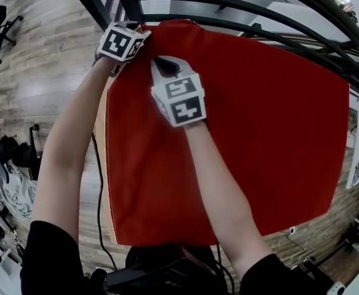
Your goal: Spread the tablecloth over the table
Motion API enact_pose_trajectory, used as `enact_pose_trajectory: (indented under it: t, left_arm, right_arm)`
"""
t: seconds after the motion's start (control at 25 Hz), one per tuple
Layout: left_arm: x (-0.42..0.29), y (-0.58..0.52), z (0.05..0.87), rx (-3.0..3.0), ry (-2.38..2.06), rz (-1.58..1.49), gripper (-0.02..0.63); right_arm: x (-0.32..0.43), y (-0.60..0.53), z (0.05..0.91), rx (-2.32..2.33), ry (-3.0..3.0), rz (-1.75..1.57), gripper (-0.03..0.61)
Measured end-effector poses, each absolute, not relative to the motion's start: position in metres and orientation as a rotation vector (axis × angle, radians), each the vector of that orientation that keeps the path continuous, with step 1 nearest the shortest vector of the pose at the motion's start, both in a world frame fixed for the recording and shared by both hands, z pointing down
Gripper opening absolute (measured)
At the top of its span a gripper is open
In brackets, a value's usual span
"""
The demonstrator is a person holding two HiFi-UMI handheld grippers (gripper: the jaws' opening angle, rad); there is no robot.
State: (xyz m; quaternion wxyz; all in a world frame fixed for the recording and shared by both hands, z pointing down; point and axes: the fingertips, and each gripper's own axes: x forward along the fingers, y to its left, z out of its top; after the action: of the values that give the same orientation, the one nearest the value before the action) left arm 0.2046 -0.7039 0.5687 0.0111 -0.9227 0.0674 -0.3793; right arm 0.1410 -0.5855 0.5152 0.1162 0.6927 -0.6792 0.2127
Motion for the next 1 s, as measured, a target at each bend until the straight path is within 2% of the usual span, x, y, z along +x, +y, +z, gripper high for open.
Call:
enact_pose_trajectory:
  t: [0.16, 0.2, 0.24, 0.64, 0.68, 0.72, 0.76, 0.8, 0.92, 1.0]
  left_arm:
    - [0.207, -0.700, 0.570, -2.933, 0.125, -1.214, 0.125]
    - [0.208, -0.699, 0.570, -2.932, 0.110, -1.219, 0.087]
    - [0.208, -0.699, 0.570, -2.925, 0.095, -1.225, 0.020]
    - [0.192, -0.786, 0.534, -2.531, 0.184, -1.263, 0.017]
    - [0.191, -0.795, 0.534, -2.492, 0.220, -1.259, 0.022]
    - [0.188, -0.804, 0.535, -2.473, 0.265, -1.253, 0.054]
    - [0.184, -0.810, 0.536, -2.473, 0.319, -1.244, 0.153]
    - [0.179, -0.815, 0.535, -2.486, 0.372, -1.226, 0.206]
    - [0.164, -0.807, 0.528, -2.562, 0.431, -1.146, 0.238]
    - [0.157, -0.781, 0.521, -2.665, 0.397, -1.080, 0.231]
  right_arm:
    - [0.146, -0.587, 0.524, 2.033, -1.978, 0.668, 0.011]
    - [0.148, -0.588, 0.527, 2.034, -1.976, 0.681, 0.011]
    - [0.149, -0.589, 0.529, 2.034, -1.977, 0.689, 0.011]
    - [0.146, -0.595, 0.538, 1.997, -1.971, 0.663, 0.011]
    - [0.143, -0.596, 0.539, 1.993, -1.973, 0.665, 0.011]
    - [0.139, -0.597, 0.539, 1.989, -1.977, 0.663, 0.011]
    - [0.133, -0.597, 0.537, 1.986, -1.984, 0.658, 0.011]
    - [0.128, -0.594, 0.534, 1.984, -1.992, 0.652, 0.011]
    - [0.116, -0.577, 0.524, 1.997, -2.008, 0.644, 0.011]
    - [0.116, -0.562, 0.517, 2.033, -2.005, 0.645, 0.011]
